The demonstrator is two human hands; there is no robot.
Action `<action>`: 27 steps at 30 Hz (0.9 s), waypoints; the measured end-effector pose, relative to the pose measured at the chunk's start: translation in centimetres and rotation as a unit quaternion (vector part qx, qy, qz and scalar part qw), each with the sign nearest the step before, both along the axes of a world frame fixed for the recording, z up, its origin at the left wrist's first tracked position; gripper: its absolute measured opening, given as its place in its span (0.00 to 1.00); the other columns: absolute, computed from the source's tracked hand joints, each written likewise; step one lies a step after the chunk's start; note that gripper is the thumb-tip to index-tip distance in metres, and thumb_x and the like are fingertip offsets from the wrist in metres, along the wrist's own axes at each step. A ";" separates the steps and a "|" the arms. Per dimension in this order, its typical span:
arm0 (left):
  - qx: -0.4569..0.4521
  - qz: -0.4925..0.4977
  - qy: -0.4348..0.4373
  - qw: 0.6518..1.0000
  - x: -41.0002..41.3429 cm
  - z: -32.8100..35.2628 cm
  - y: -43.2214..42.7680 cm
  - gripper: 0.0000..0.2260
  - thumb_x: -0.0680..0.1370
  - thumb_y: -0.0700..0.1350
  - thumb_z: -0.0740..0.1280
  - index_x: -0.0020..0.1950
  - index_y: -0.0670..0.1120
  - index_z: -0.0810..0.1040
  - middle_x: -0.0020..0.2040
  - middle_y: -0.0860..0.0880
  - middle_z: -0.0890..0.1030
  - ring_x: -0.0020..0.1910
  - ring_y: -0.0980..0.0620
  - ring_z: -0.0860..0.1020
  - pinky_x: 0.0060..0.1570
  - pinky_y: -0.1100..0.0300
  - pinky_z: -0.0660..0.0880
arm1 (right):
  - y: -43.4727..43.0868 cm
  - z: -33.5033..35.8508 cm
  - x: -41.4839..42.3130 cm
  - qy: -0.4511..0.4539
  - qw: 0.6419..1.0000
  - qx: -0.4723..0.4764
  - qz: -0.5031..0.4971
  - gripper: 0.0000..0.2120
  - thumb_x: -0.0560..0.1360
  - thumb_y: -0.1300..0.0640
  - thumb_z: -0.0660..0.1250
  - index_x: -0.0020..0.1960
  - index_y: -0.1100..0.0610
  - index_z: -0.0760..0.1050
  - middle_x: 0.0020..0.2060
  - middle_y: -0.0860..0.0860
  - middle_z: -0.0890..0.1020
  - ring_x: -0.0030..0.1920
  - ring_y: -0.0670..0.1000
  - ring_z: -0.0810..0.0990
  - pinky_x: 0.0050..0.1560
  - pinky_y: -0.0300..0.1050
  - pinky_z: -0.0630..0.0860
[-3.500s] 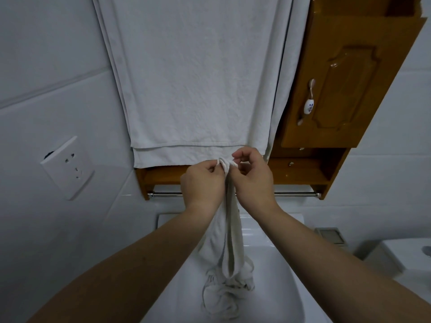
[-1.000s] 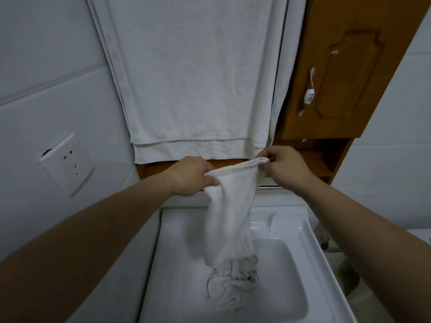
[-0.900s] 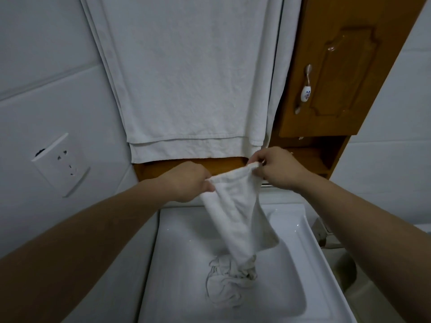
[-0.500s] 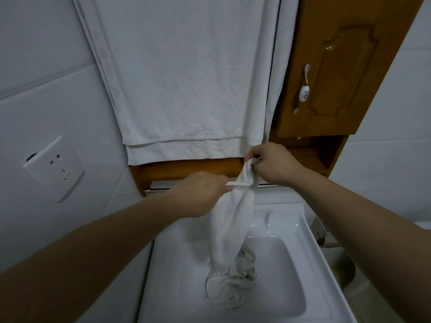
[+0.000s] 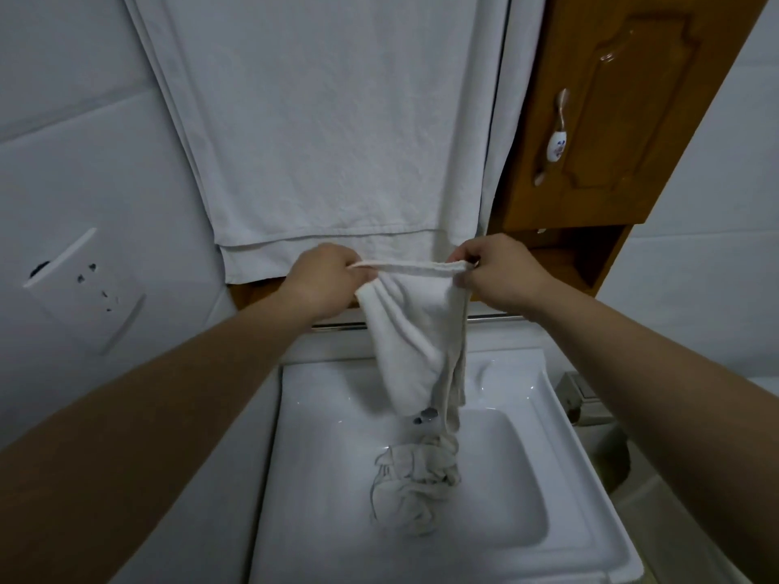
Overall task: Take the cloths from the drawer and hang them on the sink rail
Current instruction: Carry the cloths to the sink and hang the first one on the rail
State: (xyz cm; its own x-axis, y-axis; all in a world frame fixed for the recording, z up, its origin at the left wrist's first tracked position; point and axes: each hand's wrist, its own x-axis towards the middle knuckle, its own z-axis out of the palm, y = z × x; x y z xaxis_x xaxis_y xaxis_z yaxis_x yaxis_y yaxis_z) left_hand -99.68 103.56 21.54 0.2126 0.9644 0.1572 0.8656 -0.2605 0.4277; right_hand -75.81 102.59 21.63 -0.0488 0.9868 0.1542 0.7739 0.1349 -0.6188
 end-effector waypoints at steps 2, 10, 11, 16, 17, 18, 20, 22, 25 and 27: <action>0.078 -0.006 0.041 0.996 0.7 0.6 -0.1 0.13 0.80 0.52 0.65 0.46 0.44 0.83 0.47 0.45 0.83 0.49 0.45 0.79 0.42 0.56 0.69 | 0.0 -0.7 -0.7 -0.050 0.999 0.017 -0.010 0.09 0.76 0.63 0.65 0.48 0.52 0.81 0.43 0.48 0.81 0.44 0.49 0.78 0.38 0.40 0.72; 0.076 -0.035 0.090 0.992 1.4 -1.9 -0.6 0.09 0.81 0.48 0.63 0.53 0.46 0.82 0.50 0.44 0.84 0.51 0.44 0.79 0.44 0.57 0.70 | -0.6 -1.8 0.1 0.009 0.999 0.015 -0.048 0.10 0.76 0.63 0.64 0.49 0.54 0.82 0.45 0.49 0.82 0.46 0.49 0.79 0.43 0.41 0.74; 0.084 -0.037 0.091 0.992 1.5 -1.8 -0.6 0.09 0.81 0.48 0.63 0.54 0.47 0.82 0.50 0.45 0.84 0.51 0.44 0.79 0.43 0.57 0.68 | -0.7 -2.2 0.4 0.007 0.999 -0.030 -0.026 0.08 0.76 0.62 0.65 0.48 0.54 0.83 0.45 0.49 0.83 0.47 0.49 0.79 0.44 0.43 0.76; 0.048 -0.076 0.044 0.995 4.7 -2.4 -1.5 0.08 0.79 0.51 0.67 0.51 0.48 0.81 0.44 0.49 0.82 0.45 0.49 0.78 0.42 0.57 0.70 | -0.8 -3.6 3.4 0.051 0.995 -0.055 -0.070 0.07 0.77 0.60 0.67 0.51 0.52 0.82 0.48 0.49 0.82 0.47 0.50 0.79 0.46 0.48 0.80; 0.011 -0.059 0.028 0.998 4.9 -2.8 -1.3 0.07 0.79 0.52 0.68 0.49 0.49 0.81 0.42 0.51 0.80 0.44 0.50 0.77 0.40 0.58 0.69 | -0.9 -3.7 4.1 0.059 0.994 -0.033 -0.090 0.07 0.77 0.60 0.67 0.52 0.52 0.81 0.49 0.48 0.82 0.48 0.50 0.79 0.49 0.49 0.80; -0.023 -0.047 0.017 0.999 5.1 -3.2 -1.2 0.06 0.78 0.51 0.69 0.48 0.50 0.80 0.40 0.52 0.79 0.43 0.51 0.77 0.39 0.59 0.69 | -1.0 -3.8 4.7 0.051 0.994 -0.015 -0.100 0.07 0.78 0.60 0.67 0.54 0.52 0.80 0.49 0.47 0.81 0.49 0.50 0.79 0.50 0.48 0.79; -0.045 -0.054 0.027 0.997 6.4 -3.8 -1.1 0.06 0.78 0.51 0.69 0.46 0.50 0.79 0.40 0.52 0.78 0.43 0.51 0.77 0.39 0.59 0.68 | -1.1 -4.4 5.6 0.012 0.995 0.005 -0.104 0.08 0.78 0.60 0.66 0.55 0.52 0.78 0.48 0.46 0.79 0.47 0.48 0.77 0.46 0.42 0.75; -0.020 -0.091 0.049 0.994 8.8 -4.5 -1.4 0.08 0.79 0.51 0.68 0.44 0.48 0.78 0.40 0.52 0.78 0.43 0.51 0.76 0.39 0.58 0.68 | -0.9 -5.4 6.3 -0.004 0.995 -0.008 -0.101 0.06 0.78 0.59 0.66 0.54 0.51 0.78 0.46 0.47 0.80 0.43 0.46 0.77 0.39 0.39 0.72; -0.042 -0.083 0.016 0.996 11.4 -6.3 -1.0 0.09 0.79 0.51 0.68 0.48 0.47 0.81 0.42 0.51 0.79 0.43 0.51 0.76 0.39 0.57 0.69 | -1.1 -7.5 8.4 0.003 0.993 -0.051 -0.102 0.05 0.77 0.60 0.67 0.50 0.51 0.79 0.44 0.49 0.82 0.42 0.47 0.78 0.39 0.42 0.74; -0.090 -0.030 -0.026 0.995 12.0 -7.6 0.1 0.10 0.79 0.51 0.68 0.49 0.44 0.82 0.43 0.49 0.80 0.44 0.49 0.77 0.38 0.58 0.70 | -1.4 -9.0 10.3 0.013 0.992 -0.065 -0.111 0.06 0.76 0.61 0.67 0.50 0.51 0.78 0.44 0.49 0.82 0.41 0.46 0.78 0.38 0.40 0.73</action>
